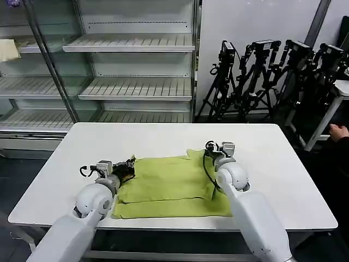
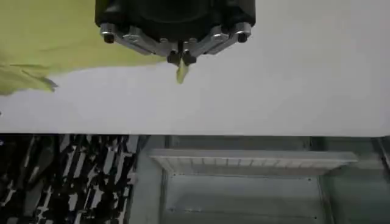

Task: Fold and organize the clothes.

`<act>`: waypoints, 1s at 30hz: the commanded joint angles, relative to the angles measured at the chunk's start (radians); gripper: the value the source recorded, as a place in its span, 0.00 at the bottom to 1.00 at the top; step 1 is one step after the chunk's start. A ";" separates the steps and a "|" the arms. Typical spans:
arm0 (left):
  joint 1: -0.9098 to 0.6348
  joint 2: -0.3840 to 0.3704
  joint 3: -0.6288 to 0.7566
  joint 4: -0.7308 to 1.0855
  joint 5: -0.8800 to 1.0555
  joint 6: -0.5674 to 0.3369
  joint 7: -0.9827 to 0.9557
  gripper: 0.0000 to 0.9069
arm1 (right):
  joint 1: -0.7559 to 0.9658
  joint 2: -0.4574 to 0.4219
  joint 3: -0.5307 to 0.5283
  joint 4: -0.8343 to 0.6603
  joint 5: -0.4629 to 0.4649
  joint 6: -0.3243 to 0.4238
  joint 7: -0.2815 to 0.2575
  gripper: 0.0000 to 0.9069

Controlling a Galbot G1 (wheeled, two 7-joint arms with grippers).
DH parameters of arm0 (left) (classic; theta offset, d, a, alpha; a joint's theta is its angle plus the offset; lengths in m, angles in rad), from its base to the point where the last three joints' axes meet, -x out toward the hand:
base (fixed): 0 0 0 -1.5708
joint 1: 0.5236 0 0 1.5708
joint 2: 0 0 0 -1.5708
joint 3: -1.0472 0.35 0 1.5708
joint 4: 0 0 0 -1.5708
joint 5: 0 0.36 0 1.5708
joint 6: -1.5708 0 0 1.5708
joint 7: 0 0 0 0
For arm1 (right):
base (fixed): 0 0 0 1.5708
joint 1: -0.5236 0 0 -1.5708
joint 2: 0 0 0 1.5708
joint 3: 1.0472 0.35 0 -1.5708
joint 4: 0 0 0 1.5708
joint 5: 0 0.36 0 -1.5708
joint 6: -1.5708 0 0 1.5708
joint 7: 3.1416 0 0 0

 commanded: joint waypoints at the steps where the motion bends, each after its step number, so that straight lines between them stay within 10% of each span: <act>1: 0.048 0.012 -0.036 -0.088 -0.005 -0.002 0.002 0.01 | -0.078 -0.068 0.028 0.200 0.005 0.003 -0.010 0.00; 30: 0.432 0.100 -0.165 -0.342 0.111 -0.004 0.051 0.02 | -0.621 -0.157 0.222 0.509 -0.093 0.004 -0.091 0.00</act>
